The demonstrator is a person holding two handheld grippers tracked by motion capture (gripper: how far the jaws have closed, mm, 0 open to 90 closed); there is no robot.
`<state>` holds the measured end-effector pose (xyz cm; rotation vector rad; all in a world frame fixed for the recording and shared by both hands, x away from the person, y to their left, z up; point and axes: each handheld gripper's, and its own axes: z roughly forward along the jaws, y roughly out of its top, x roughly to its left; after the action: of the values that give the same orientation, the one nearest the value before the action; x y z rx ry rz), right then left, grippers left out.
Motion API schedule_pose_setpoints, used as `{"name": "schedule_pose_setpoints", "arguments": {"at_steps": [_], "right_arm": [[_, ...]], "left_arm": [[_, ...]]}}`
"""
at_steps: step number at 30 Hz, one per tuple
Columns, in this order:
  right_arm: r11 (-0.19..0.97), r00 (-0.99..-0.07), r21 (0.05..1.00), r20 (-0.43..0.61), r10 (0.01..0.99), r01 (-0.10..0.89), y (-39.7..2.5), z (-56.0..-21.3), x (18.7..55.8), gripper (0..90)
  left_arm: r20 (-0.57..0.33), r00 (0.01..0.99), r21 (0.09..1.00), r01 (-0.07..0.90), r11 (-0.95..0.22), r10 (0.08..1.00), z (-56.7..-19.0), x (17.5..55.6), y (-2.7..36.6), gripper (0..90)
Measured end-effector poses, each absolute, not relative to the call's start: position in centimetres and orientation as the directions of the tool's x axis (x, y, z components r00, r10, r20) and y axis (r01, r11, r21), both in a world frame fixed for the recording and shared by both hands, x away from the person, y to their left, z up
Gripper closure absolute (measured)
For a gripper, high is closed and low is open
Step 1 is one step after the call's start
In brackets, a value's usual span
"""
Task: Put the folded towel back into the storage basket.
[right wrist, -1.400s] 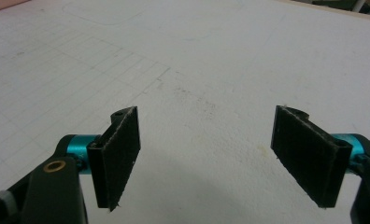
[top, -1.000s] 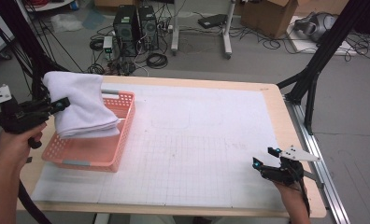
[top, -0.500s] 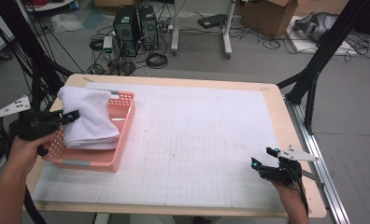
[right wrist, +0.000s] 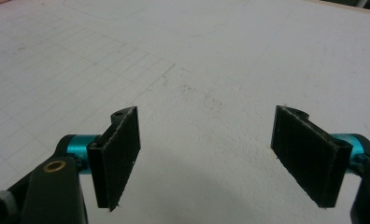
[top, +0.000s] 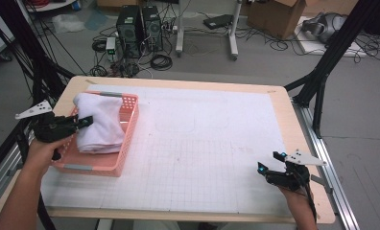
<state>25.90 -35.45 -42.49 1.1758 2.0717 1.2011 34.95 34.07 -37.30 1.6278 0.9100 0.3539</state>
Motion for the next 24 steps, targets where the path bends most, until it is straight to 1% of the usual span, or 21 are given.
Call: {"name": "schedule_pose_setpoints", "arguments": {"at_steps": [2,6,8,13,16,21,24], "right_arm": [[0.253,-0.525,0.863,0.017,0.851,0.438,-35.5,-42.5,25.9,22.8],[0.247,-0.520,0.863,0.022,0.854,0.441,-35.6,-42.5,25.9,22.8],[0.247,-0.520,0.863,0.021,0.854,0.440,-35.6,-42.5,25.9,22.8],[0.248,-0.520,0.863,0.020,0.854,0.440,-35.6,-42.5,25.9,22.8],[0.248,-0.521,0.863,0.021,0.853,0.441,-35.6,-42.5,25.9,22.8],[0.247,-0.519,0.863,0.020,0.854,0.440,-35.6,-42.5,25.9,22.8],[0.247,-0.519,0.863,0.022,0.854,0.442,-35.6,-42.5,25.9,22.8]], "left_arm": [[-0.264,0.623,0.922,0.386,0.004,0.736,-37.3,35.0,34.1,64.1],[-0.350,0.527,0.883,0.463,0.084,0.774,-37.3,35.3,34.8,41.9],[-0.362,0.488,0.871,0.481,0.101,0.794,-37.2,35.2,35.2,36.0],[-0.307,0.415,0.870,0.488,0.075,0.856,-36.9,34.9,35.7,33.5],[-0.292,0.402,0.874,0.481,0.071,0.868,-36.8,34.8,35.8,32.9],[-0.205,0.361,0.896,0.443,0.026,0.910,-36.2,34.5,35.8,32.9],[-0.156,0.327,0.916,0.402,0.013,0.932,-35.8,34.2,35.7,33.0]]}}
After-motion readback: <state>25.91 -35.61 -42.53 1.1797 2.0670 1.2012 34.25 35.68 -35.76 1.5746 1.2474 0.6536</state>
